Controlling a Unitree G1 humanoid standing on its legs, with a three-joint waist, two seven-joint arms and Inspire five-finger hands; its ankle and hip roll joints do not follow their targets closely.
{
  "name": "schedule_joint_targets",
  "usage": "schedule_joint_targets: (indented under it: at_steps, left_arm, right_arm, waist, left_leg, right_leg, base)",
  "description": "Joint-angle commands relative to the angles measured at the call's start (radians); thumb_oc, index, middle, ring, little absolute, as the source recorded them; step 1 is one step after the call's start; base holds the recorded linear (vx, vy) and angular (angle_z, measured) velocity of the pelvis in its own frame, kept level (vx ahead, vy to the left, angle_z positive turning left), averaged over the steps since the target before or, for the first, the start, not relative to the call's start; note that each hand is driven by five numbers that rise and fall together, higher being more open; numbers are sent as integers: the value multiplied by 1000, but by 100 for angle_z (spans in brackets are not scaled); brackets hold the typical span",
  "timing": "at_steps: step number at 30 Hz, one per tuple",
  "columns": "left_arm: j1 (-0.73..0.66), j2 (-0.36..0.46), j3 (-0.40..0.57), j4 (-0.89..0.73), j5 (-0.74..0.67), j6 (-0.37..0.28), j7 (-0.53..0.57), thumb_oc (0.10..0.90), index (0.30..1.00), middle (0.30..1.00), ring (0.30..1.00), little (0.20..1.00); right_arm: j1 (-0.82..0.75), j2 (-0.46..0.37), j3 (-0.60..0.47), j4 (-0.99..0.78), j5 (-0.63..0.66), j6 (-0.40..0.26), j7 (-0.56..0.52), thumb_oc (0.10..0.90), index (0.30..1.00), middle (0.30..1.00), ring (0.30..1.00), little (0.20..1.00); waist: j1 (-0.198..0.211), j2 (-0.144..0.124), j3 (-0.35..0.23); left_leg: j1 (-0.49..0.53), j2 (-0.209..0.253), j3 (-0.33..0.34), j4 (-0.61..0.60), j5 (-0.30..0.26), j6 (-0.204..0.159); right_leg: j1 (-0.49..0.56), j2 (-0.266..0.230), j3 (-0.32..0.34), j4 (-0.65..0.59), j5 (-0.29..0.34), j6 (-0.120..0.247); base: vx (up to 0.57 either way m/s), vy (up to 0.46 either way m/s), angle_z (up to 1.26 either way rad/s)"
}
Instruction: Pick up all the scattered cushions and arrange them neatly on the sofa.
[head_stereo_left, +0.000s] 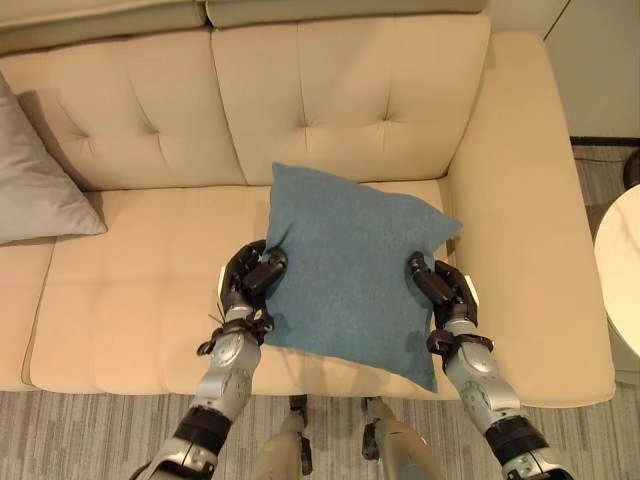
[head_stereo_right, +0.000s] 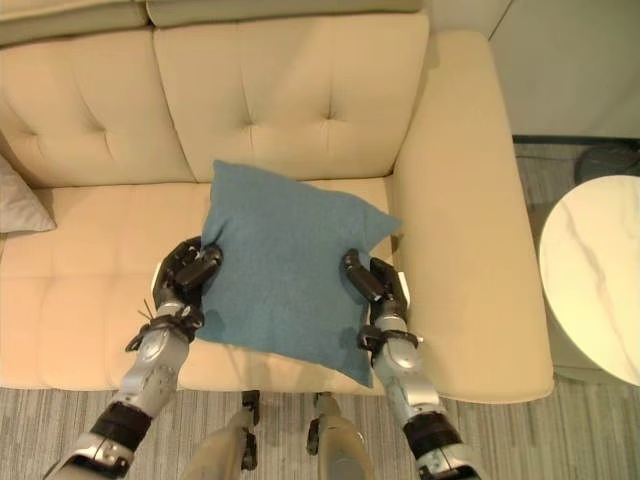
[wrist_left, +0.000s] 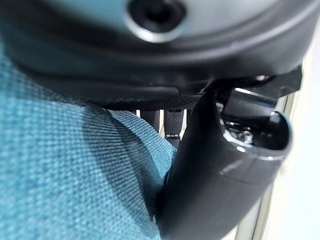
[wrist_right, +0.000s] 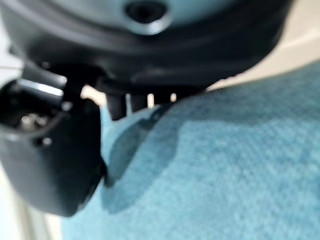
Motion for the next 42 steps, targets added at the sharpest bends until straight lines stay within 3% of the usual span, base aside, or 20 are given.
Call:
schedule_joint_targets:
  at_steps: [1, 2, 7, 9, 11, 14, 17, 21, 25, 27, 30, 32, 35, 38, 40, 41, 42]
  left_arm:
    - [-32, -39, -41, -153, 42, -59, -164, 400, 300, 300, 300, 300]
    - [36, -29, -42, -173, 51, -45, -191, 400, 300, 300, 300, 300]
    - [109, -15, -36, -205, 77, -38, -203, 400, 300, 300, 300, 300]
    - [119, -11, -38, -207, 75, -40, -205, 400, 300, 300, 300, 300]
    - [126, -9, -38, -213, 68, -41, -206, 400, 300, 300, 300, 300]
    - [134, 2, -39, -236, 64, -43, -197, 400, 300, 300, 300, 300]
    - [119, -1, -48, -242, 77, -49, -187, 400, 300, 300, 300, 300]
    - [105, 5, -72, -251, 84, -47, -192, 400, 300, 300, 300, 300]
    - [68, 40, -87, -253, 130, -46, -180, 400, 300, 300, 300, 300]
    - [58, 61, -83, -257, 146, -45, -184, 400, 300, 300, 300, 300]
    - [54, 75, -76, -254, 161, -47, -183, 400, 300, 300, 300, 300]
    - [58, 75, -80, -250, 163, -41, -192, 400, 300, 300, 300, 300]
    - [71, 66, -77, -240, 164, -33, -206, 400, 300, 300, 300, 300]
    - [69, 60, -73, -233, 162, -25, -209, 400, 300, 300, 300, 300]
    - [69, 55, -77, -231, 166, -25, -212, 400, 300, 300, 300, 300]
    - [69, 43, -80, -229, 164, -30, -220, 400, 300, 300, 300, 300]
    - [70, 41, -84, -232, 164, -30, -227, 400, 300, 300, 300, 300]
  right_arm:
    - [-19, 74, 29, -219, -43, -104, 125, 400, 300, 300, 300, 300]
    - [28, 67, 17, -262, -51, -105, 139, 400, 300, 300, 300, 300]
    - [67, 60, 15, -309, -65, -102, 153, 400, 300, 300, 300, 300]
    - [70, 56, 11, -325, -73, -104, 146, 400, 300, 300, 300, 300]
    - [68, 48, 15, -333, -82, -104, 144, 400, 300, 300, 300, 300]
    - [74, 45, 18, -349, -80, -93, 142, 400, 300, 300, 300, 300]
    - [72, 38, 6, -335, -102, -85, 130, 400, 300, 300, 300, 300]
    - [82, 44, -4, -344, -123, -77, 125, 400, 300, 300, 300, 300]
    - [55, 86, 8, -337, -148, -70, 116, 400, 300, 300, 300, 300]
    - [39, 99, 15, -336, -158, -67, 116, 400, 300, 300, 300, 300]
    - [28, 111, 24, -329, -159, -69, 121, 400, 300, 300, 300, 300]
    - [25, 113, 28, -328, -154, -68, 130, 400, 300, 300, 300, 300]
    - [25, 98, 26, -316, -156, -69, 141, 400, 300, 300, 300, 300]
    - [26, 102, 25, -310, -149, -76, 138, 400, 300, 300, 300, 300]
    - [32, 97, 21, -310, -150, -80, 135, 400, 300, 300, 300, 300]
    - [47, 84, 2, -308, -151, -80, 134, 400, 300, 300, 300, 300]
    - [49, 74, 0, -309, -154, -81, 133, 400, 300, 300, 300, 300]
  waist:
    - [0, -37, -125]
    - [7, -36, -122]
    - [19, -42, -119]
    - [22, -50, -116]
    - [24, -53, -119]
    - [24, -63, -143]
    - [17, -52, -158]
    - [9, -43, -178]
    - [11, -67, -176]
    - [16, -70, -166]
    - [25, -76, -157]
    - [21, -80, -143]
    - [12, -91, -137]
    - [19, -97, -136]
    - [12, -101, -134]
    - [-2, -108, -132]
    - [-2, -108, -135]
  left_leg:
    - [54, -34, 34, 8, -81, -5]
    - [66, -38, 23, 32, -84, -6]
    - [49, -46, 2, 129, -112, -11]
    - [27, -26, 18, 165, -110, -20]
    - [26, -11, 26, 161, -107, -20]
    - [20, 49, 38, 98, -68, -32]
    - [6, 81, 44, 33, -40, -41]
    - [23, 65, 46, 33, -53, -39]
    - [32, 1, 95, 81, -121, 14]
    - [35, -15, 126, 87, -137, 36]
    - [44, -18, 158, 86, -148, 49]
    - [56, -27, 167, 81, -145, 59]
    - [77, -57, 169, 63, -143, 68]
    - [67, -69, 176, 68, -151, 67]
    - [66, -74, 169, 81, -158, 66]
    - [50, -82, 163, 138, -179, 57]
    - [37, -84, 164, 172, -189, 51]
  right_leg:
    - [114, -7, 27, 60, -230, 49]
    - [136, -11, 18, 79, -252, 39]
    - [175, -31, -15, 96, -265, 31]
    - [193, -44, -41, 89, -263, 32]
    - [204, -48, -49, 81, -260, 36]
    - [206, -67, -51, 84, -257, 59]
    - [198, -96, -41, 123, -271, 81]
    - [208, -129, -38, 132, -263, 103]
    - [175, -210, 8, 172, -211, 152]
    - [131, -239, 19, 230, -186, 159]
    - [89, -245, 14, 280, -178, 159]
    - [51, -183, 23, 327, -201, 139]
    - [44, -70, 29, 286, -235, 106]
    - [30, -45, -52, 246, -245, 80]
    - [50, -33, -30, 222, -252, 72]
    - [60, -10, 43, 195, -244, 62]
    - [70, -18, 36, 177, -234, 57]
  base:
    - [15, -49, 6]
    - [1, -29, 17]
    - [-1, -21, 28]
    - [-11, 23, 39]
    - [33, 61, 36]
    - [77, 163, 45]
    - [112, 258, 21]
    - [126, 281, 20]
    - [90, 362, 18]
    - [-13, 308, -29]
    - [-11, 193, -40]
    - [-6, 220, -58]
    - [30, 101, -27]
    - [24, -1, -29]
    - [53, -52, 4]
    - [51, -60, 22]
    - [66, -82, 31]
